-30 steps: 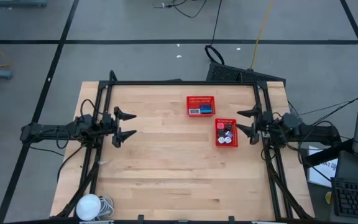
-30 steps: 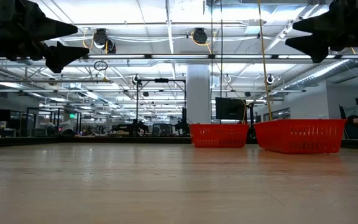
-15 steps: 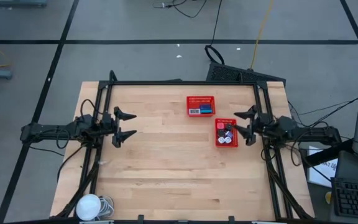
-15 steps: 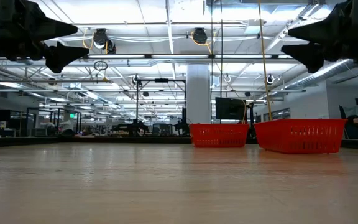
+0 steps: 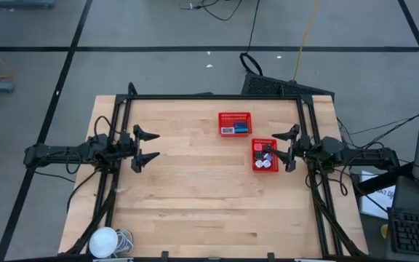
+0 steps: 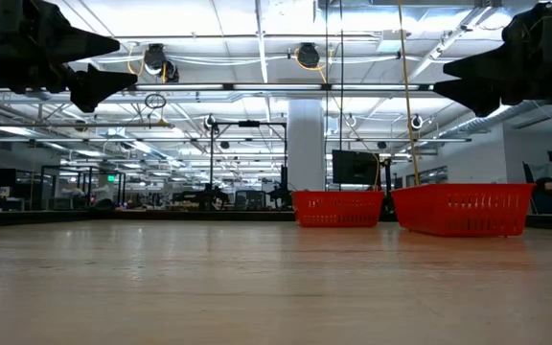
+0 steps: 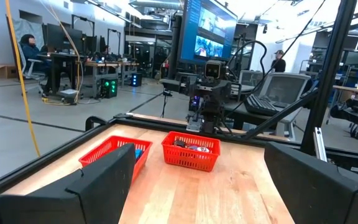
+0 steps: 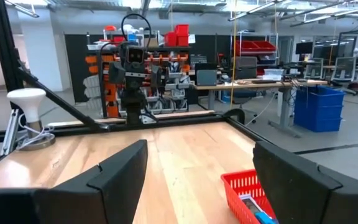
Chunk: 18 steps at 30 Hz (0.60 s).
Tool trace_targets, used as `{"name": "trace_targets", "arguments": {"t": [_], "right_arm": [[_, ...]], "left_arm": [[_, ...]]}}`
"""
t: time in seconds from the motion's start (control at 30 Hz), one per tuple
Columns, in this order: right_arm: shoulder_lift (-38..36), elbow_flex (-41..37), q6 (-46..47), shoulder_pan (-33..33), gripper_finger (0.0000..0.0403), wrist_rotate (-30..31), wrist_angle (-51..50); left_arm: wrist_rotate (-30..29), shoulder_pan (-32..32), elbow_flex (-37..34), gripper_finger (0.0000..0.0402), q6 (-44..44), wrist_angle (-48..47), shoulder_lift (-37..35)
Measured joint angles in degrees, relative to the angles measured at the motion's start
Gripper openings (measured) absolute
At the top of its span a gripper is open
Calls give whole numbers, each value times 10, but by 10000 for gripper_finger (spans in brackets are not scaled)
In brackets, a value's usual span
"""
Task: Pick & Place Office items
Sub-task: Return to Home Position
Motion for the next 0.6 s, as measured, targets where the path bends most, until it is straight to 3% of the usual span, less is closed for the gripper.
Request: {"name": "trace_targets", "arguments": {"t": [0.6], "right_arm": [[0, -1, 4, 0, 282, 0, 2]], "left_arm": [[0, 0, 0, 361, 0, 0, 0]]}}
